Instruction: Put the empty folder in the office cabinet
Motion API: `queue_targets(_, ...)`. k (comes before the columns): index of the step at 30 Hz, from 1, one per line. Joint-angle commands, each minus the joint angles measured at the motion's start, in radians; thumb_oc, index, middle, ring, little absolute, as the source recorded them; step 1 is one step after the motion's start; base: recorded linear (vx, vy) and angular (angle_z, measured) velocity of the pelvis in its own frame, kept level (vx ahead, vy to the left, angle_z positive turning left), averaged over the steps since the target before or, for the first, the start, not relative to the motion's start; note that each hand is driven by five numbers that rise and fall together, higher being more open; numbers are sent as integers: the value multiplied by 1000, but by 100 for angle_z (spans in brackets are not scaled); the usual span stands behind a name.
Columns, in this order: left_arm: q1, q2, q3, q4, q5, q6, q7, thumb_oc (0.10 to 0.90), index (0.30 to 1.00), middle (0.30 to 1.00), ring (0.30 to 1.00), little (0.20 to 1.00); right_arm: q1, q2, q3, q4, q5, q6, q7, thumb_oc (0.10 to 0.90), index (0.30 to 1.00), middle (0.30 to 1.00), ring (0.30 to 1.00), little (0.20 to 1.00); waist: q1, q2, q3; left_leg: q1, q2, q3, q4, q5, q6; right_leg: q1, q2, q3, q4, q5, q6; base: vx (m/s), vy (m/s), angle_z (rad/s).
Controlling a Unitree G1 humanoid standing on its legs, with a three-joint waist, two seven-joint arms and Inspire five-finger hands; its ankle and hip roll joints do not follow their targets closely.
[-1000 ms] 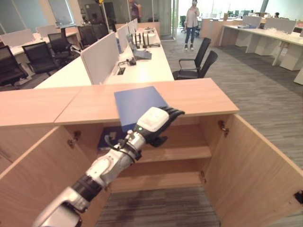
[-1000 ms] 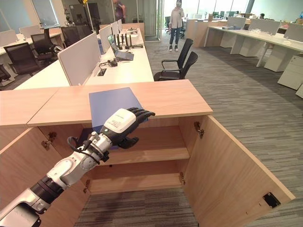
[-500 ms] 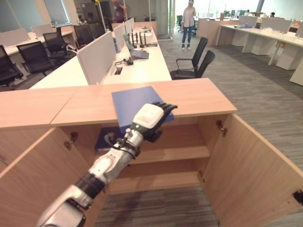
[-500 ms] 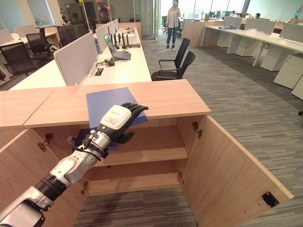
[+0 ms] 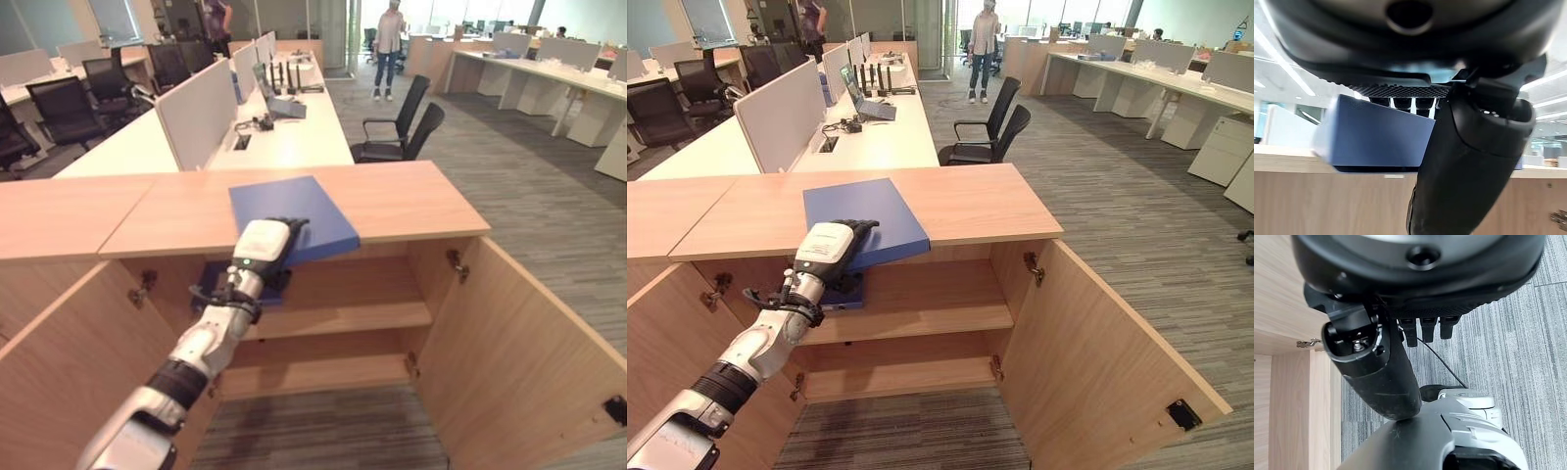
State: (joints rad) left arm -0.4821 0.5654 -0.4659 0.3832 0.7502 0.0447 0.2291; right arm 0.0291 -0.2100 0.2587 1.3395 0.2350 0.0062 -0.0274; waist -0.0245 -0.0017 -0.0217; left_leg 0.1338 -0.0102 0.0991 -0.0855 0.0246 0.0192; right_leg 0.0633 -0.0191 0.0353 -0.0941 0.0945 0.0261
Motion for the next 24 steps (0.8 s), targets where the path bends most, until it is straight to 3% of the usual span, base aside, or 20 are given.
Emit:
queue_targets(1,-162,-3,103,45,-19,13,61,800,900,900,900,900,-38,54,41,57,-34,-7,42,800,900,900,900,900,-5,-25,-28,11,-27,-56,-2,-76,-9,44,-27,-13,7,-22,60,-7,0,-3)
queue_targets(11,-163,3,102,141,-16,48,58,800,900,900,900,900,-37,44,38,52,-36,-1,49,800,900,900,900,900,-8,-29,-24,11,-26,-52,-2,-76,-9,41,-25,-9,7,-20,59,-1,0,0)
queue_targets(12,-154,1,102,139,-13,45,54,483,425,425,425,425,-35,44,38,54,-36,-1,50,800,900,900,900,900,-7,-29,-24,11,-26,-51,-2,-76,-9,42,-24,-9,7,-21,58,0,0,0)
queue_targets(13,-150,1,101,135,-11,44,52,409,314,314,314,314,-34,44,38,55,-36,-1,49,800,900,900,900,900,-7,-29,-23,11,-26,-50,-2,-77,-9,42,-24,-9,7,-21,58,0,0,0)
queue_targets(24,-89,-12,94,113,-16,29,33,400,300,300,300,300,-31,48,31,59,-33,1,50,800,900,900,900,900,-5,-29,-19,13,-26,-48,-2,-78,-7,43,-24,-8,7,-22,58,0,0,0)
